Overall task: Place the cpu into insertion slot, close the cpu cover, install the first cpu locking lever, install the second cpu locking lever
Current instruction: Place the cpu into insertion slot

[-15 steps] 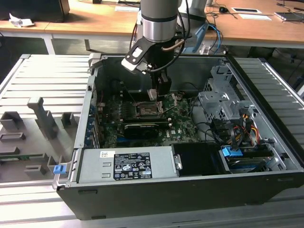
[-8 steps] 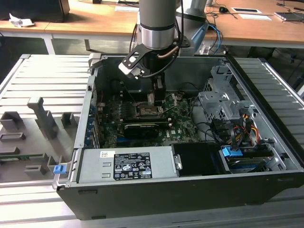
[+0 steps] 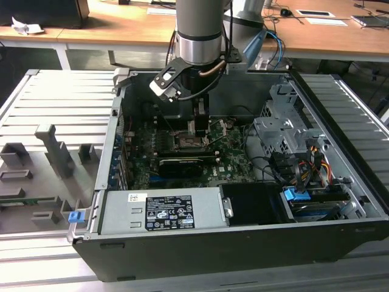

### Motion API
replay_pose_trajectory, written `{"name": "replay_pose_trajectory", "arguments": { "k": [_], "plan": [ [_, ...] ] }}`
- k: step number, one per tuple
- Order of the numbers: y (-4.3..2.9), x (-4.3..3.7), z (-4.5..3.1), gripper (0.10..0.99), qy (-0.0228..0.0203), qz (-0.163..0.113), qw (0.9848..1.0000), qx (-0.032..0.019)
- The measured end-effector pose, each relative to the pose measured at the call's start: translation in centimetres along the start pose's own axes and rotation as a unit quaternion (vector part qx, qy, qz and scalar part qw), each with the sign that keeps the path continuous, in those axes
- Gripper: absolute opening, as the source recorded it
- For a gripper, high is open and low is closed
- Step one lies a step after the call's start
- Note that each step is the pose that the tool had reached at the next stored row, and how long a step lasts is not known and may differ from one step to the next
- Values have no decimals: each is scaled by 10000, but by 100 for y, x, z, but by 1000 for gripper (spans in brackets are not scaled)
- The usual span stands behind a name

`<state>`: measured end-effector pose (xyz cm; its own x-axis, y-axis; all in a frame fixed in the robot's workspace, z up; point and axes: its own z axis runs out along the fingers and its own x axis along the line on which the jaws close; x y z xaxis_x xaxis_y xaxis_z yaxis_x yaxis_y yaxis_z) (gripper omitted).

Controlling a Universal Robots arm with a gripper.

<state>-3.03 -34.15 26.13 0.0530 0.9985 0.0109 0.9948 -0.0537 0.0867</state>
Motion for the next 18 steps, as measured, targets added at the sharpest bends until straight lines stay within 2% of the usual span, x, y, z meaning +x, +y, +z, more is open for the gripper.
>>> {"name": "replay_pose_trajectory", "arguments": {
  "k": [18],
  "plan": [
    [-28,-1,7,541,-7,82,10000,-1]
  ]
}}
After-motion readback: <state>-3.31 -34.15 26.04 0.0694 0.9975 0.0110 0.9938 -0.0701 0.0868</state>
